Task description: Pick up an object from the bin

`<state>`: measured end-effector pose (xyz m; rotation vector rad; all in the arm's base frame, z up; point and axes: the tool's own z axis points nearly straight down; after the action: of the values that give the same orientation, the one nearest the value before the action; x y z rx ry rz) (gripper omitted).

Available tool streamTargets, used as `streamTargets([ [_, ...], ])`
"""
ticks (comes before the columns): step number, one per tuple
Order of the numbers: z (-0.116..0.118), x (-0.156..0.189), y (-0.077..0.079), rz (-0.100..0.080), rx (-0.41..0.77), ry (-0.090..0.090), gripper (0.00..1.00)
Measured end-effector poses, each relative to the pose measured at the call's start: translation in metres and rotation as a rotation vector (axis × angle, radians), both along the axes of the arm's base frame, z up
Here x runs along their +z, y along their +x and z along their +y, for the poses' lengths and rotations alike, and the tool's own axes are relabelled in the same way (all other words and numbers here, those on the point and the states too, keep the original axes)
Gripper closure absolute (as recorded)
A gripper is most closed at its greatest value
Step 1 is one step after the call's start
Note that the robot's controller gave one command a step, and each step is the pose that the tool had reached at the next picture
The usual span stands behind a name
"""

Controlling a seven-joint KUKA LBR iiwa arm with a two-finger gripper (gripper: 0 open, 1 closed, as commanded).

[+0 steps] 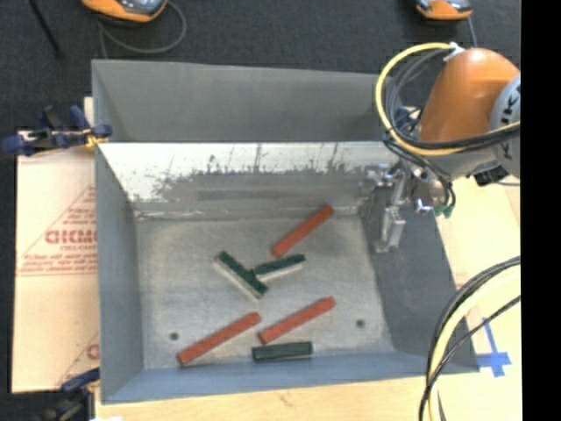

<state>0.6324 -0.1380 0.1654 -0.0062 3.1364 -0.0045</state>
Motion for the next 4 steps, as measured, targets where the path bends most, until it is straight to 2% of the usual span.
streamTargets([
  [1, 0.058, -0.084, 0.009, 0.005, 0.168, 0.003, 0.00],
  [2, 0.090, -0.093, -0.015, -0.002, 0.244, 0.000, 0.00],
  [3, 0.149, -0.094, 0.005, -0.002, 0.356, 0.002, 0.00],
  [4, 0.147, -0.093, 0.005, -0.002, 0.353, 0.002, 1.00],
])
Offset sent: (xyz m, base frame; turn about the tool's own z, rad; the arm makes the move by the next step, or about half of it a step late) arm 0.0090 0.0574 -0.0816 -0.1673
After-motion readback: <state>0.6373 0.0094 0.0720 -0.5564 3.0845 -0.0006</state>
